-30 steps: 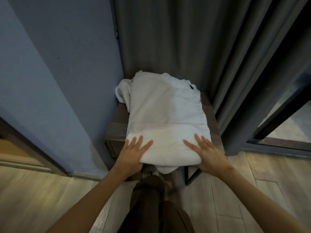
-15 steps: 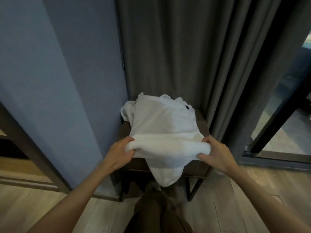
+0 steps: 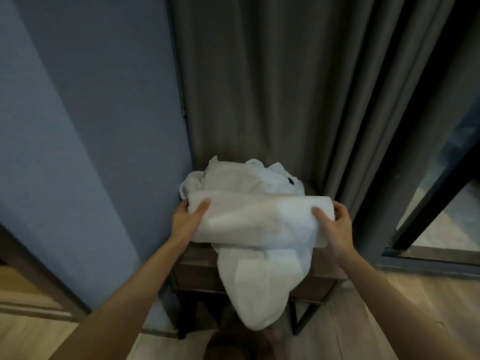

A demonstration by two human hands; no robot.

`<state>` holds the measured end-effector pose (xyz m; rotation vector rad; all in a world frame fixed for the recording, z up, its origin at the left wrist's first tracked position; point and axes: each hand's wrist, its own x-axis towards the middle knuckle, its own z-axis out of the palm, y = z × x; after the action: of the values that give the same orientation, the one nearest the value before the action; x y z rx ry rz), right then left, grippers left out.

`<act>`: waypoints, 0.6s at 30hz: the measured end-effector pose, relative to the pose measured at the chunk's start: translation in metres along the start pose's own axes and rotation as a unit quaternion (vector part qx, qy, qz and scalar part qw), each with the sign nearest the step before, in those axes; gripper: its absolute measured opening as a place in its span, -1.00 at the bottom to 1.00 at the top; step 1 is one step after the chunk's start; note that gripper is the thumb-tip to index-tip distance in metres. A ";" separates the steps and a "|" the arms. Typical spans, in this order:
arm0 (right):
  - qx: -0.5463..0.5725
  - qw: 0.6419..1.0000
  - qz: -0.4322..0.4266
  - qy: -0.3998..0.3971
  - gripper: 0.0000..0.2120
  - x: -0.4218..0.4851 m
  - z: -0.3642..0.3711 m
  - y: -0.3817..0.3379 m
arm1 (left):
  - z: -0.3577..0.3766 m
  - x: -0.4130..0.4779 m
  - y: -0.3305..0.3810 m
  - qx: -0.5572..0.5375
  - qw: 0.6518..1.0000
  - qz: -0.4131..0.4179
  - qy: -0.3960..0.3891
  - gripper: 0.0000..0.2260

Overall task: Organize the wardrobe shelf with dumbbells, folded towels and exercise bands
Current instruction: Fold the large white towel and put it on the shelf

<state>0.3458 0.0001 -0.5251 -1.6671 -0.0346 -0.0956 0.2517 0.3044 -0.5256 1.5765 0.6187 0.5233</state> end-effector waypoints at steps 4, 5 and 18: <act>0.008 0.998 0.043 0.039 -0.56 0.034 0.026 0.011 | 0.019 0.042 -0.016 0.060 0.997 -0.039 -0.006 -0.45; 0.006 0.996 0.064 0.055 -0.54 0.040 0.031 0.016 | 0.021 0.050 -0.020 0.071 0.996 -0.047 -0.022 -0.45; -0.093 0.992 0.070 -0.049 -0.09 0.067 0.033 0.051 | 0.030 0.057 -0.058 0.073 0.997 -0.008 -0.031 -0.62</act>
<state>0.4177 0.0254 -0.5728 -1.8540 0.0186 0.0918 0.3093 0.3232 -0.5878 1.7171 0.6336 0.4239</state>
